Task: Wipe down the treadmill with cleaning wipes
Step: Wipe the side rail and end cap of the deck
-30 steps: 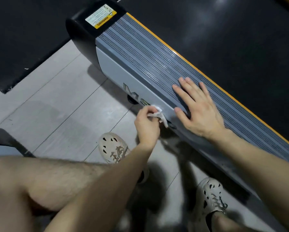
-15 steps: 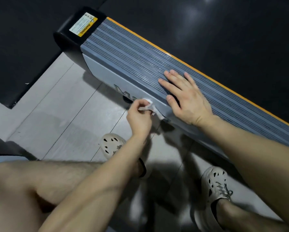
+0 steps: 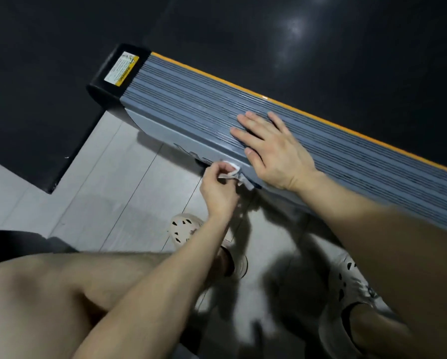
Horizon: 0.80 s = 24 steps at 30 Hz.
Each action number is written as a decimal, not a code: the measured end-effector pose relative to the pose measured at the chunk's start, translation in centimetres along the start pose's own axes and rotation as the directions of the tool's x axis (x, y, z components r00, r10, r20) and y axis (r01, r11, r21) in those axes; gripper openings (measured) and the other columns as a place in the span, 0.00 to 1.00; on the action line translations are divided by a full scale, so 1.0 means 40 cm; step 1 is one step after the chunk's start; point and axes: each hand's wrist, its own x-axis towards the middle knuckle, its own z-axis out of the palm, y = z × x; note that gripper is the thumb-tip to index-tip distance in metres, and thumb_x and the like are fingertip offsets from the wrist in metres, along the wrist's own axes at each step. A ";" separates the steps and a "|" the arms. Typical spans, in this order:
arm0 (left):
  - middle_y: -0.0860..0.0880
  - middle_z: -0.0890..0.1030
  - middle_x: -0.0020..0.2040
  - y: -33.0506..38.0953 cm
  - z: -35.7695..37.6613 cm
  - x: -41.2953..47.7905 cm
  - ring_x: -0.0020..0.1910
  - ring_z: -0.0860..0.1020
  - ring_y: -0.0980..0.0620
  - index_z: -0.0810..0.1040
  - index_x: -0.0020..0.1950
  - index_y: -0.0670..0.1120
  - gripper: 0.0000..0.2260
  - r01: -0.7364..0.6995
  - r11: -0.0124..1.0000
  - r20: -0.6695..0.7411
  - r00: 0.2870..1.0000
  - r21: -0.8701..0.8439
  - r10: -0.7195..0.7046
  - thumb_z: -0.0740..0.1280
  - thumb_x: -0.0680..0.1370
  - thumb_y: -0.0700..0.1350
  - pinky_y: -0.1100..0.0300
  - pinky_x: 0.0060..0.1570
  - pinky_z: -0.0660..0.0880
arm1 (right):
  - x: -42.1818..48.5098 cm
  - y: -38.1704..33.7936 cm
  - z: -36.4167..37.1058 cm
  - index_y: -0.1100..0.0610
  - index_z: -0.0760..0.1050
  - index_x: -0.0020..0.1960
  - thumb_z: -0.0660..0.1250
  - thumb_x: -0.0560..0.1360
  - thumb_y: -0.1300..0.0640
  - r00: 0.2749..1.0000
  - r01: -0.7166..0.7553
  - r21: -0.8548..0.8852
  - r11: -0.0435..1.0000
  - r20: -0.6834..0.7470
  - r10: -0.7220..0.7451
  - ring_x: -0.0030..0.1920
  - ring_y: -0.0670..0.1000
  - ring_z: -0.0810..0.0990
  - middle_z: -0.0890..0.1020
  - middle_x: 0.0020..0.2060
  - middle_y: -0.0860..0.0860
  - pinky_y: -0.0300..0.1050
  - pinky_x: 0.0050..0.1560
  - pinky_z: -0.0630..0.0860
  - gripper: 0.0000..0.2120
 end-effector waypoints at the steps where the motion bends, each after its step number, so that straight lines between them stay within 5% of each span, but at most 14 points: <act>1: 0.54 0.84 0.46 -0.005 -0.021 0.033 0.48 0.83 0.50 0.81 0.46 0.53 0.20 0.020 1.000 -0.050 0.999 0.000 -0.020 0.69 0.71 0.27 0.48 0.53 0.83 | 0.000 0.001 0.000 0.49 0.66 0.83 0.55 0.84 0.50 1.000 0.001 0.003 1.000 0.000 -0.001 0.85 0.52 0.57 0.64 0.84 0.51 0.61 0.85 0.50 0.27; 6: 0.51 0.85 0.48 0.023 -0.159 0.246 0.50 0.85 0.48 0.80 0.46 0.54 0.18 0.105 0.993 -0.362 0.925 -0.056 -0.118 0.68 0.74 0.29 0.44 0.51 0.86 | -0.004 -0.001 0.000 0.47 0.65 0.83 0.53 0.85 0.49 1.000 -0.008 0.004 1.000 0.005 0.008 0.85 0.51 0.56 0.62 0.84 0.50 0.61 0.85 0.50 0.27; 9: 0.50 0.83 0.50 0.056 -0.095 0.164 0.51 0.82 0.50 0.80 0.49 0.51 0.15 -0.024 0.998 -0.388 0.921 0.049 0.041 0.66 0.74 0.31 0.52 0.56 0.82 | 0.001 0.003 0.004 0.47 0.65 0.83 0.53 0.84 0.49 1.000 -0.005 0.008 1.000 0.016 0.005 0.85 0.51 0.56 0.62 0.84 0.49 0.60 0.85 0.49 0.27; 14: 0.48 0.77 0.47 -0.017 0.076 -0.109 0.47 0.77 0.51 0.78 0.45 0.46 0.19 -0.274 0.957 0.067 0.961 0.096 0.269 0.63 0.67 0.24 0.57 0.52 0.76 | 0.000 0.008 0.002 0.47 0.66 0.83 0.55 0.83 0.53 1.000 -0.018 0.014 1.000 0.017 0.018 0.85 0.50 0.56 0.63 0.84 0.49 0.59 0.85 0.49 0.27; 16: 0.49 0.78 0.47 -0.047 0.084 -0.084 0.47 0.78 0.50 0.79 0.45 0.47 0.19 -0.213 0.974 0.076 0.975 0.078 0.207 0.63 0.67 0.25 0.56 0.52 0.76 | 0.004 0.007 0.000 0.48 0.67 0.82 0.56 0.83 0.54 1.000 -0.025 0.027 0.999 0.018 0.025 0.85 0.50 0.57 0.64 0.83 0.49 0.58 0.85 0.49 0.28; 19: 0.49 0.83 0.47 -0.065 0.035 0.018 0.48 0.81 0.50 0.79 0.46 0.49 0.16 -0.013 0.999 -0.141 0.990 0.043 0.019 0.65 0.71 0.28 0.57 0.53 0.78 | -0.013 -0.001 -0.018 0.52 0.70 0.81 0.57 0.83 0.53 0.998 -0.059 0.088 0.994 0.015 0.058 0.84 0.51 0.59 0.67 0.82 0.50 0.59 0.85 0.50 0.26; 24: 0.51 0.84 0.48 -0.048 -0.009 0.110 0.44 0.80 0.57 0.79 0.51 0.45 0.10 0.215 0.973 -0.282 0.931 -0.086 -0.231 0.68 0.76 0.31 0.68 0.48 0.77 | -0.193 0.060 -0.076 0.53 0.68 0.81 0.59 0.84 0.45 0.983 -0.173 -0.057 0.983 -0.073 0.169 0.85 0.50 0.56 0.65 0.83 0.50 0.64 0.84 0.50 0.27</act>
